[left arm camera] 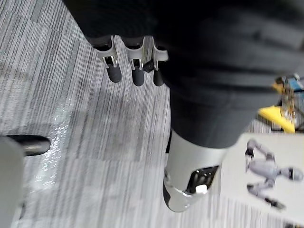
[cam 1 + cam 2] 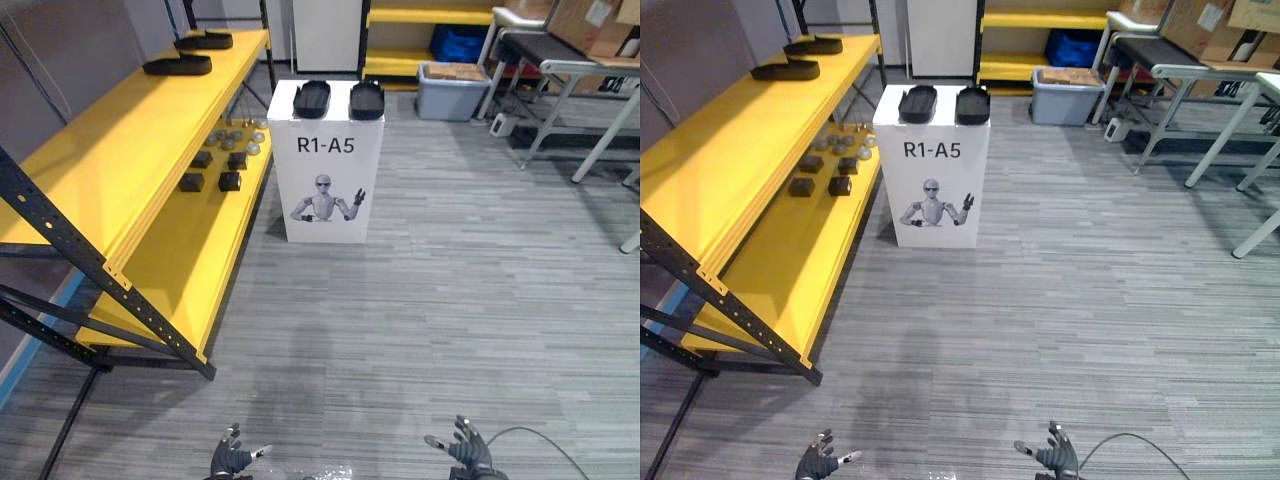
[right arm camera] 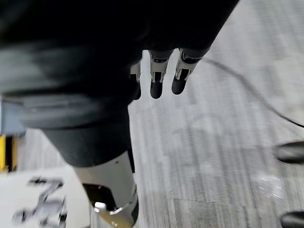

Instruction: Walk over and take plastic housings, then place them on the shelf

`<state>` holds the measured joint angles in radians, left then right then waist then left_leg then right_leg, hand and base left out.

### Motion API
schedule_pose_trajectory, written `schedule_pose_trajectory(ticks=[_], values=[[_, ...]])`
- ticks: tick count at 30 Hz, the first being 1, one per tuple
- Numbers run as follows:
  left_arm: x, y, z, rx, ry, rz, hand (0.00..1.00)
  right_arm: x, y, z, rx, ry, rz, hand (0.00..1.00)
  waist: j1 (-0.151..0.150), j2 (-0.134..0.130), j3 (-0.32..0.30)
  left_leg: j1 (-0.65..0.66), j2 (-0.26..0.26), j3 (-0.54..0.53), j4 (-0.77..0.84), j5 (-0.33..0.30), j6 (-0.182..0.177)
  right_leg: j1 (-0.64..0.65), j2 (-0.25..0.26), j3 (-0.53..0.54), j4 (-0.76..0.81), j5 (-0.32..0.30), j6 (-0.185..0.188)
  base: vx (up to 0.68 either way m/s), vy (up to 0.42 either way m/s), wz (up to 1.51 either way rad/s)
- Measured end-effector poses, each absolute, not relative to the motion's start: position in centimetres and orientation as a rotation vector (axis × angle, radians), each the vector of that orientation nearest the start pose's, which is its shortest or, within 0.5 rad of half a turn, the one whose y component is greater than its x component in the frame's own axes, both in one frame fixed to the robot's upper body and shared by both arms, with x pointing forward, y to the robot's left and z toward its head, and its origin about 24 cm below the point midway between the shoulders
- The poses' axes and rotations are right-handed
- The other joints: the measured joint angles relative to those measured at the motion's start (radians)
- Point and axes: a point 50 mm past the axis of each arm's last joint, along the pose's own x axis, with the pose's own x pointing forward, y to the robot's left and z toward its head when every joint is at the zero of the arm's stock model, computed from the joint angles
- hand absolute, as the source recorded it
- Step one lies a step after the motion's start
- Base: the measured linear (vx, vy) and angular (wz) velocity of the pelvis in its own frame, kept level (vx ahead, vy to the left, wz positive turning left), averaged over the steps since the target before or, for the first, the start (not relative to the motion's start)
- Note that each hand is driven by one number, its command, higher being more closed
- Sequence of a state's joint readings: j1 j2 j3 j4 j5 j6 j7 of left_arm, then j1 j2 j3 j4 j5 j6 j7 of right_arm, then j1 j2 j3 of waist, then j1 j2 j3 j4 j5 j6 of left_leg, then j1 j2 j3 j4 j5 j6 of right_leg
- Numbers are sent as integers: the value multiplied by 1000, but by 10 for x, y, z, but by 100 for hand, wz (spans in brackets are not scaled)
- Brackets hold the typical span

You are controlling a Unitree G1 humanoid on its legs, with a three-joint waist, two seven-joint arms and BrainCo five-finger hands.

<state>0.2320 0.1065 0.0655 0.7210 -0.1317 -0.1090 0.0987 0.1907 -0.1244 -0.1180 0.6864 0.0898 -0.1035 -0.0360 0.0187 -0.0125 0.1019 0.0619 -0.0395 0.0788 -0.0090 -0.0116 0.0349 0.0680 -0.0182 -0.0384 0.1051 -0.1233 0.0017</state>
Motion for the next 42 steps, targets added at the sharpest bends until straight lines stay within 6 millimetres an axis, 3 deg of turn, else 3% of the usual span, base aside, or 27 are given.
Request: schedule_pose_trajectory(ticks=[5,11,21,23,25,26,27,28,31,34,37,39,40,41,42], values=[[115,217,-124,1,775,331,0,136,-222,-116,-76,732,-215,0,0,1,10,26,0,0,-5,-8,-12,31,-1,0,-13,0,0,55,-16,1],[120,210,-119,-7,738,318,0,137,-225,-115,-108,729,-205,0,-3,5,17,34,1,0,-2,-15,-23,39,-2,1,-13,0,0,-7,-8,-1],[114,207,-119,-40,738,358,0,143,-225,-111,-109,705,-208,0,-2,18,27,9,2,9,4,-25,-23,2,-1,7,-16,-2,1,-98,-5,-4],[114,207,-117,-41,730,363,0,145,-225,-111,-105,705,-212,0,7,19,28,-30,5,25,32,-37,-9,-30,0,18,-9,-14,11,-84,11,-19],[117,206,-115,-46,714,367,0,148,-225,-111,-104,702,-218,0,22,18,32,-81,6,44,98,-75,-1,-81,-7,29,47,-40,33,-15,43,-23],[120,206,-112,-47,699,365,0,148,-224,-112,-99,712,-227,0,24,6,47,-101,0,55,164,-121,6,-112,-26,21,132,-90,70,23,51,-5],[120,206,-112,-46,697,366,0,147,-224,-113,-97,715,-228,0,23,4,48,-106,-3,55,178,-131,10,-117,-30,19,150,-102,72,74,56,0],[123,206,-110,-51,685,369,0,147,-222,-113,-92,720,-230,0,23,10,53,-109,-12,51,225,-181,30,-152,-57,1,293,-137,108,93,57,-5],[129,208,-106,-44,665,366,0,147,-214,-115,-67,725,-225,0,16,8,77,-73,-10,30,276,-241,49,-328,-88,-44,682,-130,102,199,64,11],[132,207,-105,-40,658,348,0,147,-211,-116,-65,729,-217,0,0,6,83,-18,9,0,280,-295,54,-431,-99,-114,663,-130,102,375,14,26],[150,206,-99,-45,615,337,0,148,-217,-115,-83,728,-229,0,-25,9,107,48,45,-60,236,-313,20,-492,-53,-113,380,-86,59,472,-87,59],[156,206,-97,-42,600,337,0,149,-219,-114,-87,724,-233,0,-43,5,107,94,71,-95,217,-338,-29,-500,-27,-108,275,84,5,730,-210,61],[160,204,-97,-45,597,334,0,152,-222,-113,-97,721,-235,0,-48,27,109,108,105,-111,236,-349,-64,-489,-14,-135,313,124,-39,732,-254,41],[165,201,-95,-52,582,329,0,162,-222,-108,-98,692,-229,0,-49,34,112,89,116,-107,279,-301,-128,-486,-12,-149,340,88,-60,720,-260,29],[166,199,-95,-58,580,330,0,165,-221,-107,-98,683,-226,0,-49,34,113,81,118,-108,315,-265,-134,-471,-13,-153,341,75,-67,689,-266,27]])
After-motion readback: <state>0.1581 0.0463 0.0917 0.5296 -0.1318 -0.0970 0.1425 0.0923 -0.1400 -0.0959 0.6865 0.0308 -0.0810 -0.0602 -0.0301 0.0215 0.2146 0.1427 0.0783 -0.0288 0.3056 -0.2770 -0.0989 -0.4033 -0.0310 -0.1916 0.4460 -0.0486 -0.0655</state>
